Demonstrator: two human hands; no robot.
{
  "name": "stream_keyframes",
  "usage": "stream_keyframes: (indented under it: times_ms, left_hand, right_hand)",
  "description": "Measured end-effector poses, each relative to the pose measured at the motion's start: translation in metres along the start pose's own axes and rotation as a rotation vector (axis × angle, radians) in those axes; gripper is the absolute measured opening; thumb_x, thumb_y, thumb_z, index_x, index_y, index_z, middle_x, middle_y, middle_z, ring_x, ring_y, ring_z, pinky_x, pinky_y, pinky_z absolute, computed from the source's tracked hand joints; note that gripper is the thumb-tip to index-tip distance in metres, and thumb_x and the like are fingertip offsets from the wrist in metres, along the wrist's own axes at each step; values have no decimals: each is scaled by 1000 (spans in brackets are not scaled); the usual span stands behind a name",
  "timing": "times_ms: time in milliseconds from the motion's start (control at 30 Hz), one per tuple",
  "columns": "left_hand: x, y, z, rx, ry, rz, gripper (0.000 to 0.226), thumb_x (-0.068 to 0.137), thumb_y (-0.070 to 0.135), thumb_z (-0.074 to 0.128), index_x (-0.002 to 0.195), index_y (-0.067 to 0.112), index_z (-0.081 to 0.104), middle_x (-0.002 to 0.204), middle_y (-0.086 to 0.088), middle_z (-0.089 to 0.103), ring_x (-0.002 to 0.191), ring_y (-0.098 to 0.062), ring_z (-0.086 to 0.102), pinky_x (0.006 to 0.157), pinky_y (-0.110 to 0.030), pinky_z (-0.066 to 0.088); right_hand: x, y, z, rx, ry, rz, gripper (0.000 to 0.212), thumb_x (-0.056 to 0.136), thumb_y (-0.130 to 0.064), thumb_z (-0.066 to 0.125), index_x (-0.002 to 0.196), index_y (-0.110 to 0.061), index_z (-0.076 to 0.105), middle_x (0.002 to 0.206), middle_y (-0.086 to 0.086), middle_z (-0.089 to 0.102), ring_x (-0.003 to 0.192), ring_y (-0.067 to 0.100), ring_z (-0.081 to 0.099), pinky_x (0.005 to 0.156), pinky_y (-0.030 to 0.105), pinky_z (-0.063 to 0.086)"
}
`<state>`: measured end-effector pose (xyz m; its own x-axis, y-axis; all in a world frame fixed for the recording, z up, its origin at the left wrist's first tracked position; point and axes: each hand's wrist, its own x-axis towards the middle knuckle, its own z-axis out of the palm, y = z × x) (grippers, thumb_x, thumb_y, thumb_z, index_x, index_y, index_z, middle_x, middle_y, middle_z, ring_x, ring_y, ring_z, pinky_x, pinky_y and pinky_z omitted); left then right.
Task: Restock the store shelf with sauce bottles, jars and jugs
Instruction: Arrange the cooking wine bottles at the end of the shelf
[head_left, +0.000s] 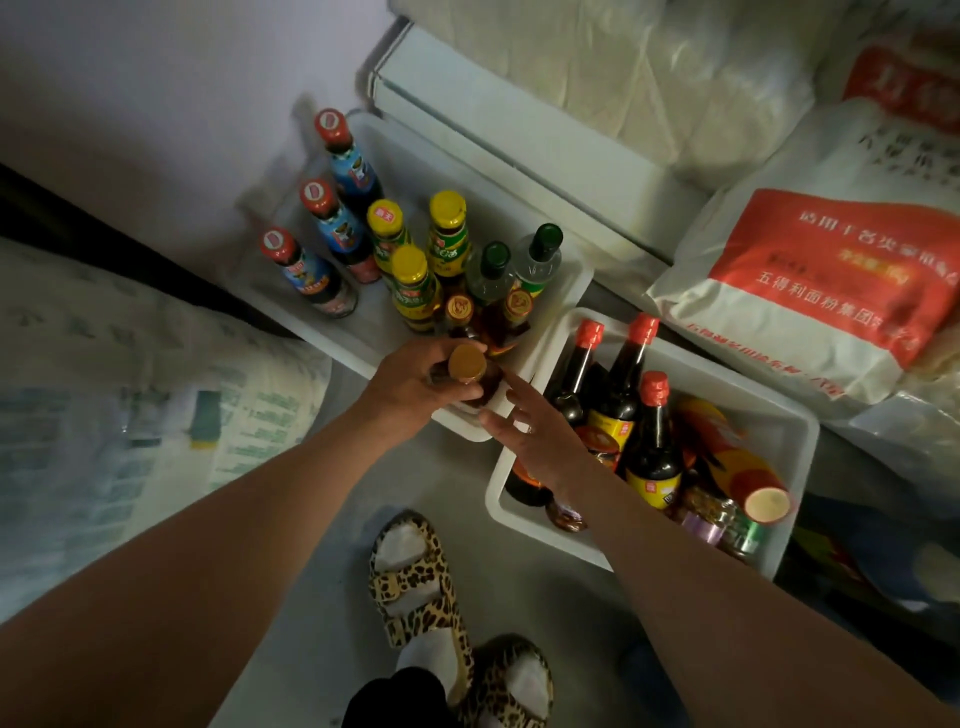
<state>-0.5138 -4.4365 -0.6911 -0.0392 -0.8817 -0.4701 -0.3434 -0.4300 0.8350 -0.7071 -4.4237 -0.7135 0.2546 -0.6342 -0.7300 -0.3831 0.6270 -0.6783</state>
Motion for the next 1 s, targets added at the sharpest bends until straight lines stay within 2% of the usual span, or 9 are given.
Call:
stream_keyframes:
  times_ms: [133,300,400,500,600,667,833,900,1000]
  left_hand:
    - [-28,60,-19,-63,-25,52,29,79,-5,74,106,6,69,92,10,65,81,19,59,71,-1,41]
    - [-75,153,-52,-58,32,91,19,75,32,80,91,40,74,78,21,70,78,11,63,72,-7,45]
    - [-110,218,-75,-51,87,88,27,73,43,81,92,24,76,75,3,71,75,-3,67,74,-22,52]
    - [-149,293,-101,-45,123,111,29,74,45,79,90,21,77,81,-1,74,82,-12,71,86,-37,57]
    - [-187,378,-129,-7,191,164,27,78,50,76,83,23,77,73,7,73,72,0,68,75,-27,56]
    - [-216,438,-149,-5,245,207,28,78,54,74,78,27,76,66,14,70,65,4,64,65,-19,47]
    - [-286,580,-196,-72,306,348,49,71,66,73,88,20,79,83,4,77,85,-15,72,88,-38,54]
    - [-310,628,-211,-82,327,406,55,64,73,70,88,25,79,84,5,76,85,-13,72,87,-36,55]
    - [-335,688,-235,-137,329,505,39,78,56,74,97,22,76,89,4,76,83,-8,71,78,-28,52]
  right_hand:
    - [-38,-35,-7,-30,35,-40,74,83,-43,79,143,-53,38,145,-15,45,133,15,43,108,43,42]
    - [-112,-110,-11,-23,22,-133,66,80,-33,84,129,-59,47,126,-33,52,125,9,47,106,38,41]
    - [-160,-157,-10,-8,5,-199,72,70,-45,89,133,-40,57,126,-16,66,122,5,58,106,43,48]
    - [-218,-212,-12,-39,20,-269,59,73,-46,87,126,-39,61,118,-10,71,114,12,66,100,49,53]
    - [-283,-266,-21,-8,43,-384,44,85,-25,81,124,-30,63,114,-3,74,108,17,69,95,46,57]
    - [-327,-301,-29,16,57,-445,49,81,-25,82,126,-27,63,116,-1,74,110,19,69,95,46,57]
    - [-424,-385,-54,10,114,-615,50,84,-12,81,129,-22,62,114,2,74,110,25,68,90,47,59]
    - [-456,-426,-62,8,141,-696,46,84,-10,80,126,-21,63,111,4,75,106,27,69,81,42,60]
    - [-490,-483,-69,65,180,-796,42,80,-13,83,117,-21,65,105,2,76,98,23,72,72,31,58]
